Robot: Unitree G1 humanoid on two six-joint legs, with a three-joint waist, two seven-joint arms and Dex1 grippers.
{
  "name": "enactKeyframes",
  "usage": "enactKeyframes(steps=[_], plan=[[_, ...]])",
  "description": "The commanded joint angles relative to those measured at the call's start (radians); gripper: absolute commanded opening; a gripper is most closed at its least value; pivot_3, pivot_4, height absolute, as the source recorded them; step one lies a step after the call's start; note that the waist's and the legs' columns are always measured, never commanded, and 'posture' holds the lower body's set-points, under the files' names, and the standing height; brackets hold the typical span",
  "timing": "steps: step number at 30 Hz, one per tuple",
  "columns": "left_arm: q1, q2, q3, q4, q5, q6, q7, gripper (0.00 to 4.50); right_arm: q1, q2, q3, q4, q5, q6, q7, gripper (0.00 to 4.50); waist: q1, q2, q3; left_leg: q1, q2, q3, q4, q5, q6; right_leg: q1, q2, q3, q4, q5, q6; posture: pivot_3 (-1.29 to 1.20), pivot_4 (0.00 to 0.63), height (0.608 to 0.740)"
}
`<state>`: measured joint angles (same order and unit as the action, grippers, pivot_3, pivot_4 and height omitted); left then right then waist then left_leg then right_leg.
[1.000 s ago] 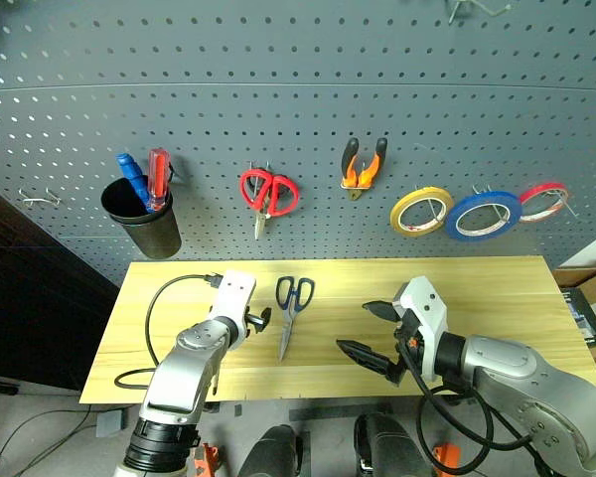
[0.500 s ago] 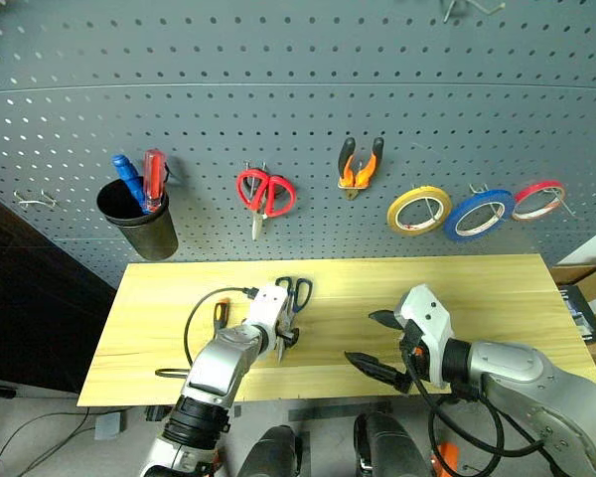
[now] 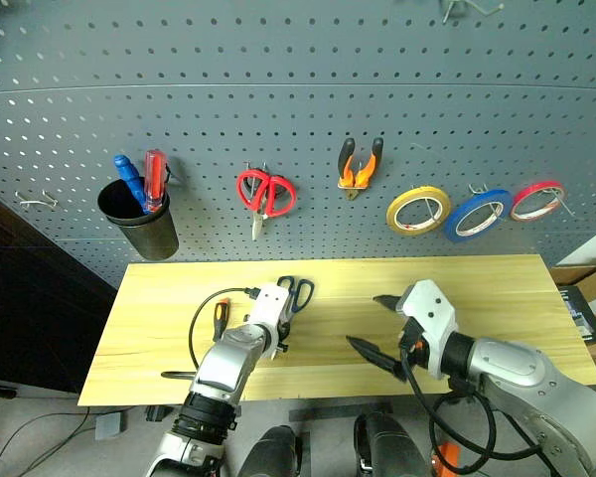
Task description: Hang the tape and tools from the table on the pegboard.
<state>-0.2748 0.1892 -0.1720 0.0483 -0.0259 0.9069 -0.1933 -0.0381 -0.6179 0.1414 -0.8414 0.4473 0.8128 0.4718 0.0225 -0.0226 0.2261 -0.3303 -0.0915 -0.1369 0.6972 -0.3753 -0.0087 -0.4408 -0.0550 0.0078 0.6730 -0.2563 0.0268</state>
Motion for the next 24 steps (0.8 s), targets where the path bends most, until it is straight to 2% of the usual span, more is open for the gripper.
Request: enactKeyframes(steps=[1,7,11,15,20,22,24], plan=[[0.021,0.0,0.04,-0.023,-0.041,0.008,-0.038,0.55,0.014,0.002,-0.012,-0.02,0.03,-0.038,0.04,4.5,0.0,0.0,0.0,0.0,0.0,0.0,0.0,0.0,0.0,0.0,0.0,0.0,0.0,0.0,0.0,-0.03,0.216,0.74],[0.06,0.095,0.041,-0.08,-0.038,-0.122,-0.123,0.55,0.019,0.014,-0.038,-0.022,0.054,-0.049,0.049,4.5,-0.005,0.0,0.0,0.0,0.0,0.0,0.0,0.0,0.0,0.0,0.0,0.0,0.0,0.0,0.0,-0.03,0.217,0.74],[0.159,0.227,0.039,-0.158,0.006,-0.379,-0.188,0.55,0.02,0.009,-0.051,-0.029,0.065,-0.062,0.057,4.5,-0.009,0.0,0.0,0.0,0.001,0.0,-0.001,0.0,0.0,-0.001,0.0,0.0,-0.001,0.0,0.0,-0.03,0.22,0.74],[0.33,0.351,0.11,-0.25,0.065,-0.736,-0.182,0.55,0.032,-0.015,-0.052,-0.044,0.041,-0.113,0.086,4.5,-0.014,0.0,0.0,0.0,0.001,0.0,-0.002,0.0,0.0,0.0,0.0,0.0,-0.003,0.0,0.0,-0.02,0.222,0.74],[0.514,0.42,0.242,-0.297,0.067,-1.164,-0.192,0.55,0.059,-0.056,-0.04,-0.037,0.019,-0.168,0.129,4.5,-0.008,0.0,0.0,-0.001,0.001,-0.002,-0.004,0.0,0.0,0.002,0.0,-0.002,-0.009,0.001,0.0,0.02,0.219,0.74],[0.549,0.43,0.294,-0.31,0.063,-1.244,-0.186,0.55,0.064,-0.071,-0.039,-0.025,0.01,-0.19,0.148,4.5,0.001,0.0,0.0,-0.001,0.001,-0.002,-0.004,-0.001,0.001,0.003,0.0,-0.003,-0.011,0.001,0.001,0.03,0.215,0.74],[0.547,0.423,0.33,-0.329,0.059,-1.252,-0.172,0.55,0.067,-0.081,-0.043,-0.009,0.003,-0.212,0.168,4.5,0.006,0.0,0.0,-0.001,0.001,-0.002,-0.004,-0.001,0.001,0.003,0.0,-0.003,-0.011,0.001,0.001,0.06,0.207,0.74]])
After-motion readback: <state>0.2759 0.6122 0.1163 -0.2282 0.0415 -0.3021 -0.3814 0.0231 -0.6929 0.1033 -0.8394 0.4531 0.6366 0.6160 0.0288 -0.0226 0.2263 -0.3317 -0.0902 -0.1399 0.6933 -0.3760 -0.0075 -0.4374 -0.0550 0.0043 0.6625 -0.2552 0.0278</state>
